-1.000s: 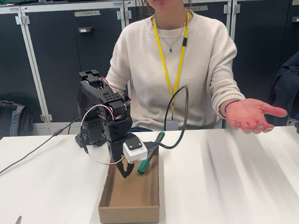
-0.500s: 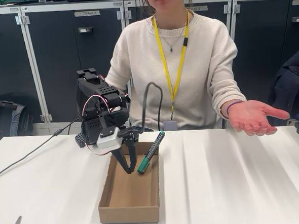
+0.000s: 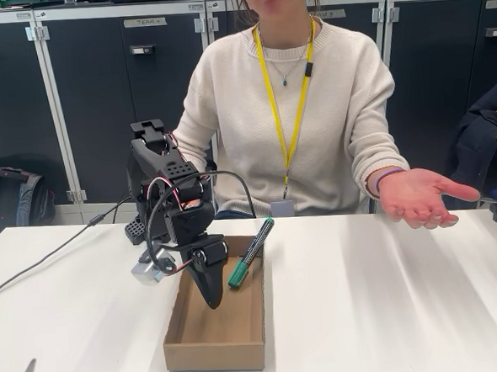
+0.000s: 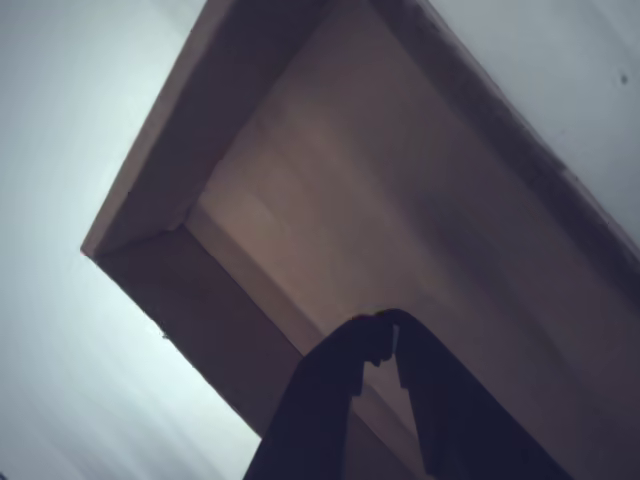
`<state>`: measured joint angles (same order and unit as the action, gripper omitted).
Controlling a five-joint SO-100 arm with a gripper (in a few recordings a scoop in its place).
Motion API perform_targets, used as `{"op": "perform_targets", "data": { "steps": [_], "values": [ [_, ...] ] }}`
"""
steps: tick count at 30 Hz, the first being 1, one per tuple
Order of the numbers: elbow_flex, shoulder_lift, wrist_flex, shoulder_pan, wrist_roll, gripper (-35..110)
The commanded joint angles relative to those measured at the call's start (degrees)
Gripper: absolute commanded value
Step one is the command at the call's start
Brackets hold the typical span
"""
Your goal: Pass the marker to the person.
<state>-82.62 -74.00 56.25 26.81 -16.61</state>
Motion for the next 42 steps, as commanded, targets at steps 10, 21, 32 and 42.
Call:
{"op": "perform_targets", "data": {
  "steps": [10,21,32,42],
  "values": [
    [-2.5,-9.5,7.7,8.3,2.5,-2],
    [-12.0,-24.0,13.0,14.9,1.1,-2],
    [-19.2,-31.8,17.5,12.1,-1.1,-2],
    [-11.5,-26.1,21.3,16.5,1.5,-2]
  ]
}}
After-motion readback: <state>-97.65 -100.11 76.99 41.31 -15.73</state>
